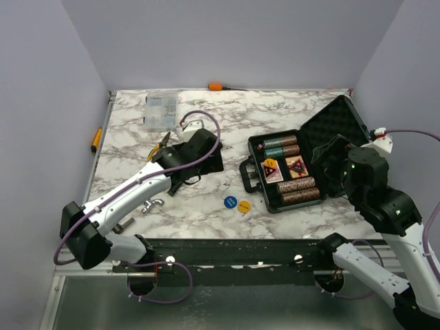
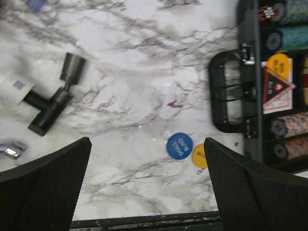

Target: Pack up texas hold em set

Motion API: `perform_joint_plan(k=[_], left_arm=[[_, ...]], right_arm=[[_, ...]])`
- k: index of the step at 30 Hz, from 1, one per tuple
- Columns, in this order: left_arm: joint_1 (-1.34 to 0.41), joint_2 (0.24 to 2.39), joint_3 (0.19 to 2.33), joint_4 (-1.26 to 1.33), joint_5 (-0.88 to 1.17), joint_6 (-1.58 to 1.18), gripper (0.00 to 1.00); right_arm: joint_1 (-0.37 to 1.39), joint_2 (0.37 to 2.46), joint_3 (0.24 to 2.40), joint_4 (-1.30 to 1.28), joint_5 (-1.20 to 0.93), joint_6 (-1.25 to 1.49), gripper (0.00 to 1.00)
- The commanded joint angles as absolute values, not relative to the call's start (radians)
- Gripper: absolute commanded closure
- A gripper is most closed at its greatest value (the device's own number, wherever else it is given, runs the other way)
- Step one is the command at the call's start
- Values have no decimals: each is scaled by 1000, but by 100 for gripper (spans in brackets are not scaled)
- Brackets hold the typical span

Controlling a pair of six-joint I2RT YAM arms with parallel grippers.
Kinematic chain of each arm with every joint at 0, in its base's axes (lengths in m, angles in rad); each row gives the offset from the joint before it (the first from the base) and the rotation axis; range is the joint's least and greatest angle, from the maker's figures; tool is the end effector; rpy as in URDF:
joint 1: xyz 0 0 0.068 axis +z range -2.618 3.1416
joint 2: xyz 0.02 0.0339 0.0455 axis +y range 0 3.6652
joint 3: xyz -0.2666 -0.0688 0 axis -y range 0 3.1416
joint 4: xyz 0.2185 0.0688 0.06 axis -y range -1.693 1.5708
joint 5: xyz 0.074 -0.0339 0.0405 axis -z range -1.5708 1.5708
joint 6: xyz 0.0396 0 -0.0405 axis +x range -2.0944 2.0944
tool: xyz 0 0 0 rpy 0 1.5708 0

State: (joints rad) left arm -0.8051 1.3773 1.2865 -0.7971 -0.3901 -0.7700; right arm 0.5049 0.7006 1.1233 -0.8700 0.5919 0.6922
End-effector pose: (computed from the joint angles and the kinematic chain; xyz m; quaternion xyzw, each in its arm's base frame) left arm 0.1921 -0.1781 0.3292 -0.0487 0.9254 -0.1039 0.3612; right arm 0.0870 0.0228 0.3835 0.2304 0.7915 0.0832 0.5600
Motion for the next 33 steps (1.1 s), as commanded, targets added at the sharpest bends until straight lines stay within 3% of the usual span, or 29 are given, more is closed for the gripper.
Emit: perform_joint_plan(k=[1, 13, 21, 27, 33], left_arm=[[-748, 1262, 1085, -721, -336, -823, 2], [-755, 1022, 897, -686, -135, -623, 6], [-755, 853, 834, -784, -54, -485, 7], [-778, 941, 806, -702, -80, -575, 8], [-848, 1166, 870, -607, -103, -533, 13]], right_arm=[[510, 713, 1138, -904, 474, 745, 0], [510, 839, 1031, -841, -71, 620, 0], [510, 1015, 1032, -857, -110, 679, 0], [510, 1051, 1045, -856, -80, 690, 0], [511, 1037, 1058, -900, -81, 703, 0]])
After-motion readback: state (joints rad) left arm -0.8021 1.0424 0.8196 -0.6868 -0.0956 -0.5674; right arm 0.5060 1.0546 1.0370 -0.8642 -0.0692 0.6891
